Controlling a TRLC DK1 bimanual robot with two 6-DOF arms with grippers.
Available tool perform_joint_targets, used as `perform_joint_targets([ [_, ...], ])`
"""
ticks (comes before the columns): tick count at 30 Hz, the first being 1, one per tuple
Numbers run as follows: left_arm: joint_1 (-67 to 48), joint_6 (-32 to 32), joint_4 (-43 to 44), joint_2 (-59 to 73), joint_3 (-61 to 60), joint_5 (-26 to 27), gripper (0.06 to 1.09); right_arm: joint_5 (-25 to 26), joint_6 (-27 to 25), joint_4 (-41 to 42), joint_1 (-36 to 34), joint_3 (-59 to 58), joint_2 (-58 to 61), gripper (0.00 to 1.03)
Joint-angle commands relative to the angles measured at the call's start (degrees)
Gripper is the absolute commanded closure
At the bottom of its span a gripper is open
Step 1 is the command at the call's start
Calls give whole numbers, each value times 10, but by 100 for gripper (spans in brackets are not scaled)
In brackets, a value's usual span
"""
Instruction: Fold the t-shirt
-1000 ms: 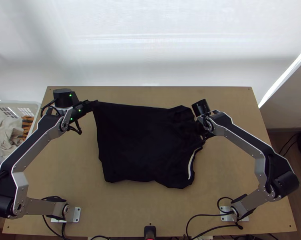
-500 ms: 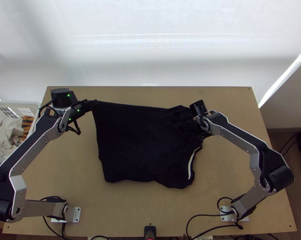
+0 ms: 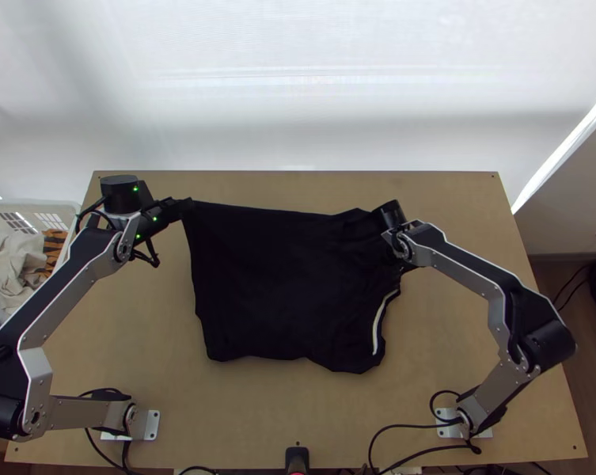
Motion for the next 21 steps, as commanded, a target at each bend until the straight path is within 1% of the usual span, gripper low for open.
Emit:
perform_joint_targets([
  [1,11,-5,-7,-26,35,-7,105,14,-7,46,-1,8,-115,100],
  [3,14,-6,-17,-41,55,-15,105,15,-8,90,-11,25,-168,100],
  [6,14,-5,-24,-68,85,-24,105,16,-19,94,-28,77,-209,100],
  [10,29,0,-39,-82,125,-28,105,18,-33,94,-42,120,-224,100],
  [15,53,10,-47,-77,199,-36,105,22,-45,97,-60,189,-212,100],
  [19,66,12,-52,-62,278,-38,105,22,-68,105,-70,267,-180,100],
  [21,66,23,-52,-58,315,-58,105,23,-75,110,-74,314,-163,100],
])
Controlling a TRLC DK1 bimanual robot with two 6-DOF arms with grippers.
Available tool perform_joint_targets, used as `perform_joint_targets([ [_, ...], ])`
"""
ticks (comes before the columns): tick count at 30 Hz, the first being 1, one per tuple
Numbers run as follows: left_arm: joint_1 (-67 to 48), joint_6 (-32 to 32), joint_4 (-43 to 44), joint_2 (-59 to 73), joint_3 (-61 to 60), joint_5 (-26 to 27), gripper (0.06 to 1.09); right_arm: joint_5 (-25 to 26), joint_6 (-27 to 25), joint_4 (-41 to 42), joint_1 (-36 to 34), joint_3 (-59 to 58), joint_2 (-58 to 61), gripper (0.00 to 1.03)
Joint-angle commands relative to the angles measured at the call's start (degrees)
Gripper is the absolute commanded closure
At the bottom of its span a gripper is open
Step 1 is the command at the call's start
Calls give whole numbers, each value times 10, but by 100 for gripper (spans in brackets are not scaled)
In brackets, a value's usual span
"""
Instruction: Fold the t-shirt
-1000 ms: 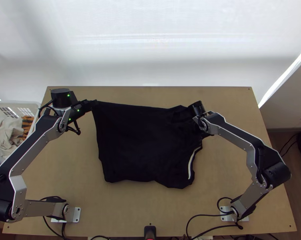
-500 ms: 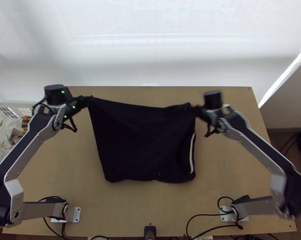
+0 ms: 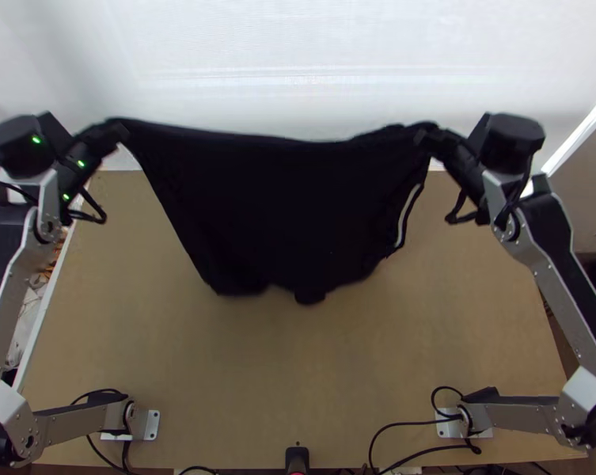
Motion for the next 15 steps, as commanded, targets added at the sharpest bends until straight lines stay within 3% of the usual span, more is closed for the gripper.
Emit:
perform_joint_targets([
  [1,5,16,7,4,78,-21,105,11,-21,15,-9,89,29,100],
  [8,5,33,2,-4,197,-61,105,24,-30,-6,-11,246,43,100],
  [15,-1,72,-9,-120,203,-95,105,23,-32,-35,14,234,-95,100],
])
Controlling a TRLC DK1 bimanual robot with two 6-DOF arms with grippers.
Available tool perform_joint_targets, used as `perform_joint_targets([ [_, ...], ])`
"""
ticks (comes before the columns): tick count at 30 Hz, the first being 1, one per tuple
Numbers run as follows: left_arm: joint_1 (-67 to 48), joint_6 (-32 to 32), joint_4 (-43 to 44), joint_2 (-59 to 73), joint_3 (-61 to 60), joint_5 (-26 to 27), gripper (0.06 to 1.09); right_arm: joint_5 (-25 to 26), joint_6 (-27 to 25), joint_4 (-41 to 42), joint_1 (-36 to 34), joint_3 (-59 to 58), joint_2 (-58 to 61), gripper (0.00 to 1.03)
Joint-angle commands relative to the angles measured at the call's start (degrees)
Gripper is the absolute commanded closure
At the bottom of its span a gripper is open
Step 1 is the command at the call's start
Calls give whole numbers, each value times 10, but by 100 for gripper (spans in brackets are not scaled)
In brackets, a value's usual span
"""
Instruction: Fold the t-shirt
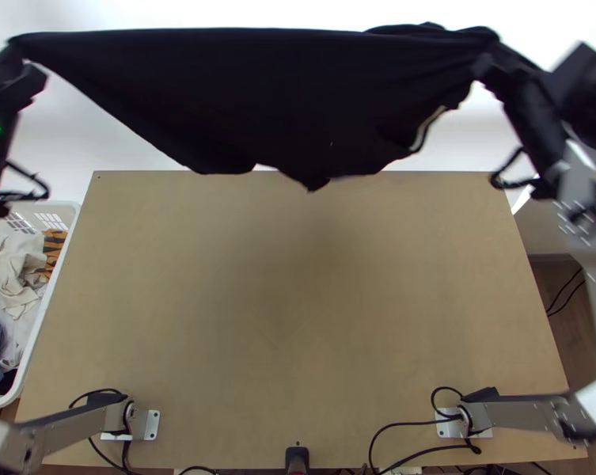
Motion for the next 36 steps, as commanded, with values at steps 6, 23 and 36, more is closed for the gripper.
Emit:
perform_joint_targets([
  [6,2,19,-72,-190,10,-29,105,11,-8,-93,24,2,-203,100],
  [23,7,-36,-240,-493,-509,49,105,10,54,-190,16,-525,-463,100],
  [36,-54,-31,-2,-292,-729,41,105,4,115,74,-12,-681,-272,100],
])
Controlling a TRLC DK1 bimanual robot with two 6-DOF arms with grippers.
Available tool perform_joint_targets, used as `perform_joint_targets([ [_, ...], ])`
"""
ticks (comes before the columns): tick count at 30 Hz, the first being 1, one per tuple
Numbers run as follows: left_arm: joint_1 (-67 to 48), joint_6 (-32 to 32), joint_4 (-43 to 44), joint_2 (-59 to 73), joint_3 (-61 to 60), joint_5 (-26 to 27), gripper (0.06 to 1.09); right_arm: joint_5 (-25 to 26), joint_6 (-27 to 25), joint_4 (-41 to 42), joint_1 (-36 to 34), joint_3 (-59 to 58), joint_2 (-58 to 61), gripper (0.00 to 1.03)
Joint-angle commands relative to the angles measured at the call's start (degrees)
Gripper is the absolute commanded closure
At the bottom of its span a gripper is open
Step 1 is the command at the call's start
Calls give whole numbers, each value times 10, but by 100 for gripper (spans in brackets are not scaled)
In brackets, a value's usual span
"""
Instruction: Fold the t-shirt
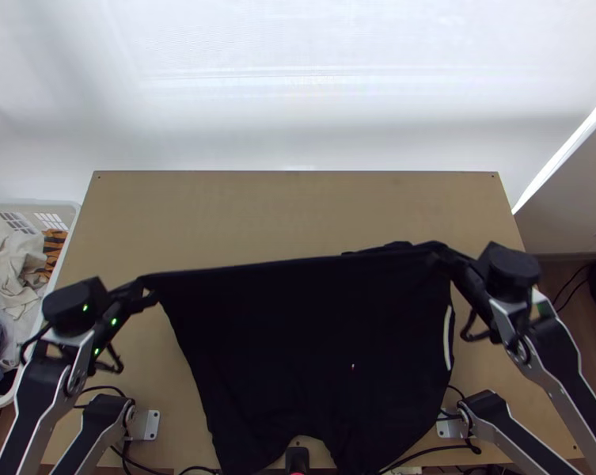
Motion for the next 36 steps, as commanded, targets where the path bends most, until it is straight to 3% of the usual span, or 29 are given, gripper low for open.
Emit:
perform_joint_targets([
  [1,-3,-10,66,90,18,-11,105,12,21,54,-15,19,61,100],
  [10,25,-5,128,403,204,-11,105,12,35,88,-46,167,288,100],
  [25,75,-13,126,616,420,-11,105,14,47,87,-52,338,455,100],
  [26,75,-13,123,618,425,-11,94,14,45,88,-52,339,456,90],
  [28,71,-11,112,616,423,-11,41,14,41,79,-50,341,455,50],
  [29,69,-11,109,611,421,-11,14,14,38,72,-50,345,455,42],
  [31,67,-13,106,596,410,-11,10,13,25,71,-49,346,447,32],
  [36,67,-19,87,543,387,-10,10,14,20,51,-50,344,394,28],
])
